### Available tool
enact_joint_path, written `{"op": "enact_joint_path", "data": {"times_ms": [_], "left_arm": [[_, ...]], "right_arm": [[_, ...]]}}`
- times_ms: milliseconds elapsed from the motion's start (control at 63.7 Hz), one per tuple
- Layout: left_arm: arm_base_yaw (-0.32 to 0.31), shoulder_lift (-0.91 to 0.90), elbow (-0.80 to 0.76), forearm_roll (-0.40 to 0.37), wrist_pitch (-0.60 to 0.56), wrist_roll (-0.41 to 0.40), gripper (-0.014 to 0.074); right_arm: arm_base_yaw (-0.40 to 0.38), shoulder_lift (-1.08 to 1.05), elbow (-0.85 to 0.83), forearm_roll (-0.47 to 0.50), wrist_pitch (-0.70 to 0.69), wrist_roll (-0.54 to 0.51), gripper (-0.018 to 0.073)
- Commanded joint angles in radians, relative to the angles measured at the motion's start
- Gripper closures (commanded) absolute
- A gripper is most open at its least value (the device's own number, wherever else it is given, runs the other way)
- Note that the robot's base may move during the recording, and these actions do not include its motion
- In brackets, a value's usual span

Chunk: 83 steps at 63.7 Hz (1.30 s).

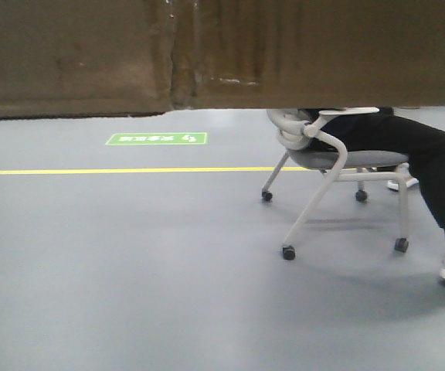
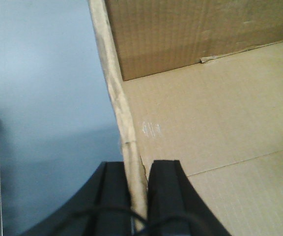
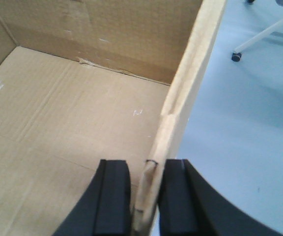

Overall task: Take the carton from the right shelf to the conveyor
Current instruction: 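Hold the carton with both grippers while the base turns and drives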

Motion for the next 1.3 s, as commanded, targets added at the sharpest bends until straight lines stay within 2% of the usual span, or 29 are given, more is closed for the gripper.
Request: {"op": "enact_joint_path", "data": {"times_ms": [0,1288], "left_arm": [[-0.006,-0.01,-0.002,-0.008,-0.032,0.009,0.0605],[-0.006,-0.01,-0.002,0.014,-0.032,0.009,0.0605]], "right_arm": [[0.003,-0.012,-0.007,0.019,-0.047,-0.026,0.0627],[0.003,-0.012,-0.007,0.019,-0.047,-0.026,0.0627]]}}
